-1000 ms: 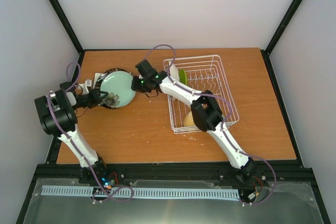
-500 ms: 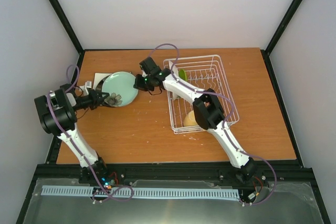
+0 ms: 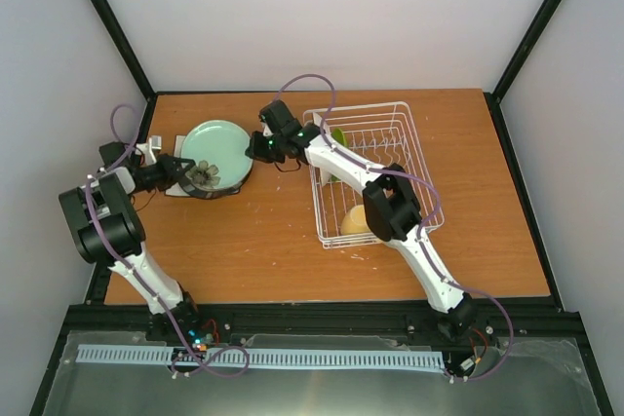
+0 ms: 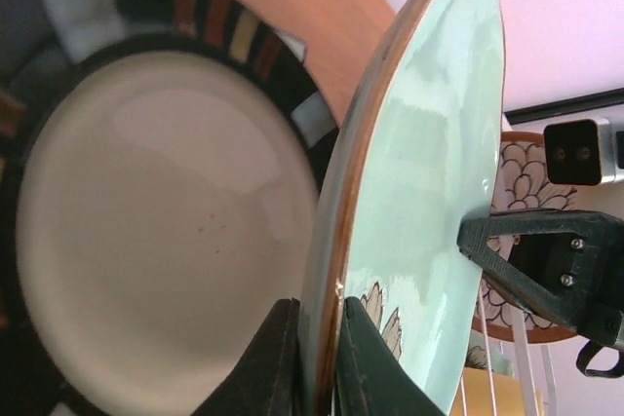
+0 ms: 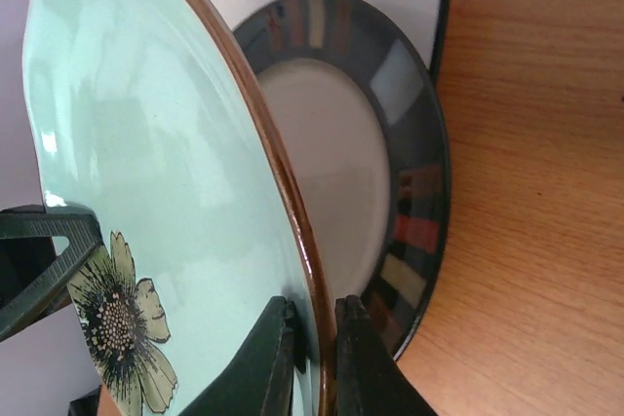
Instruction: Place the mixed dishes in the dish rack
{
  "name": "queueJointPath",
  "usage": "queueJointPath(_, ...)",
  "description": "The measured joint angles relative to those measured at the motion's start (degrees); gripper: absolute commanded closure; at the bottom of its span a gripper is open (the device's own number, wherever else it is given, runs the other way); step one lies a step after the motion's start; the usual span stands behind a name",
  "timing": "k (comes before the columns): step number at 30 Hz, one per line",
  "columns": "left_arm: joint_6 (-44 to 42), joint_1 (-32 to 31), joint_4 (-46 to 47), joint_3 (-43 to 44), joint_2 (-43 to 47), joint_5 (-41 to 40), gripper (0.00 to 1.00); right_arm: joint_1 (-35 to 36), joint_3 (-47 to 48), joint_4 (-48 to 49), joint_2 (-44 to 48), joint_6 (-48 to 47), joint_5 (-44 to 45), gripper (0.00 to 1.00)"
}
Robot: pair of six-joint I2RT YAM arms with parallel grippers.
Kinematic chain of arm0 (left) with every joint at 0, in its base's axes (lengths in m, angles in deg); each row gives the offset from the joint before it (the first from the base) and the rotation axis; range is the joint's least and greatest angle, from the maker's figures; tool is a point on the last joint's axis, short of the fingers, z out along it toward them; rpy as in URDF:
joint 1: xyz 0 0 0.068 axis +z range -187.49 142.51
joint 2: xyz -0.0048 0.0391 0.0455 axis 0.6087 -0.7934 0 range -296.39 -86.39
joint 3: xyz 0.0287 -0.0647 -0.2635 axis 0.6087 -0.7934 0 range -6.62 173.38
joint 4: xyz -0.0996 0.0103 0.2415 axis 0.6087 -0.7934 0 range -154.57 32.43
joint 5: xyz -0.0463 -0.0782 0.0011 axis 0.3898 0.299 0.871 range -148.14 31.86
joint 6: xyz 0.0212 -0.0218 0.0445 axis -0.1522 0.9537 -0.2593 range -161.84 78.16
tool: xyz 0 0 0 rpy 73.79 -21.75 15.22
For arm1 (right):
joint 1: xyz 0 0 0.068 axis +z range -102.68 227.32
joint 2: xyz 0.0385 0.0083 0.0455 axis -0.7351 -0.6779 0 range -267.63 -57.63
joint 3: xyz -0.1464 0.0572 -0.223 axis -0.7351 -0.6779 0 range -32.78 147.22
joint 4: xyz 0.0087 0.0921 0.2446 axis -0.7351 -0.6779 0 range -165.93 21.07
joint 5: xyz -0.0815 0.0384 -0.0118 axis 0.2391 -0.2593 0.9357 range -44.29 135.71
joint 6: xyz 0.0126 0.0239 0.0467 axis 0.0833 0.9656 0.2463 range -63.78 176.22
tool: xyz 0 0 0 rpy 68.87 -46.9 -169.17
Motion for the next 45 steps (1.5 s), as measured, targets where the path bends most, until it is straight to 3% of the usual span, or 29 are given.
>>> queueJointPath(10, 1.01, 0.04, -0.02, 1.81, 4.79, 1.75, 0.99, -0.48, -5.81, 8.17, 4.68, 0.85, -2.47, 0.97)
queueJointPath(16, 2.19, -0.02, 1.66, 1.53, 6.10, 2.27, 0.99, -1.14, -6.19, 10.05, 4.68, 1.31, -5.27, 0.84)
queueJointPath(30, 2.91, -0.66, 5.03, 0.04, 8.17, 3.19, 0.99, -1.40, -7.43, 13.03, 5.20, 1.49, -8.68, 0.81)
queueJointPath(38, 3.32, -0.63, 4.09, -0.17, 8.17, 7.10, 0.99, -2.27, -9.33, 14.49, 7.37, 0.87, -14.03, 0.97)
queueJointPath(42, 2.60, -0.63, 3.02, 0.83, 8.17, 8.94, 0.99, -2.71, -10.45, 15.76, 8.48, 0.83, -16.46, 0.97)
queueJointPath(45, 1.16, -0.63, 1.20, 1.97, 8.17, 9.22, 0.91, -2.99, -10.95, 16.87, 8.74, 0.76, -17.88, 0.97)
